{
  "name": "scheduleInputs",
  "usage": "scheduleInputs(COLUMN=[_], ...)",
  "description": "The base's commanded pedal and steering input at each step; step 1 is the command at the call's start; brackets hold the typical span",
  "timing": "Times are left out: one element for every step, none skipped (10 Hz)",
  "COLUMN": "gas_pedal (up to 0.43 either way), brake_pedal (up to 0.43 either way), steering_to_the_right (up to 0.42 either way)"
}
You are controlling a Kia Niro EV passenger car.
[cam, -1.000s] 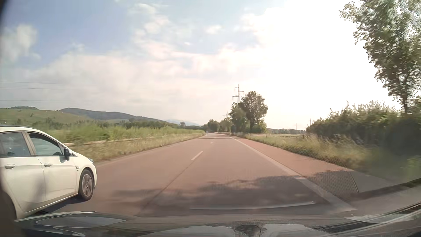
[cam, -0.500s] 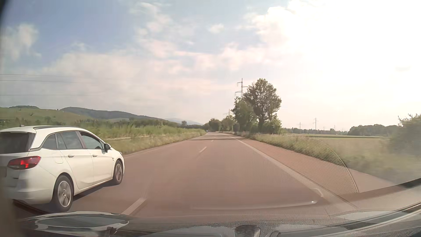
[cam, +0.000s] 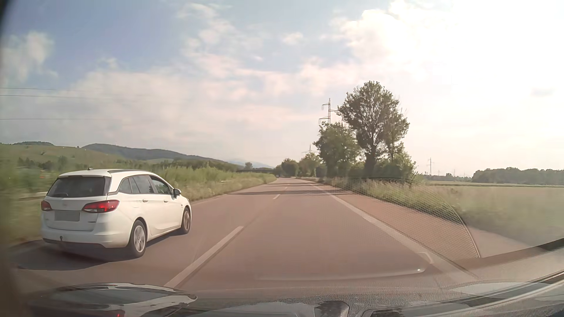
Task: Follow the waypoints while adhering to traffic rules and regulations
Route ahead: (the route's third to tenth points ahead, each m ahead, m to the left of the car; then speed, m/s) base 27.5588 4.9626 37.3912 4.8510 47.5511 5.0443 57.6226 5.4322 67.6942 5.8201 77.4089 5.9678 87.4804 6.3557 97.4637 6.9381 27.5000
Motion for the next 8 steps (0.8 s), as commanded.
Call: scheduleInputs(gas_pedal=[0.169, 0.169, 0.169, 0.169, 0.169, 0.169, 0.169, 0.169], brake_pedal=[0.000, 0.000, 0.000, 0.000, 0.000, 0.000, 0.000, 0.000], steering_to_the_right=[-0.004, -0.004, -0.004, -0.004, -0.004, -0.004, -0.004, -0.004])
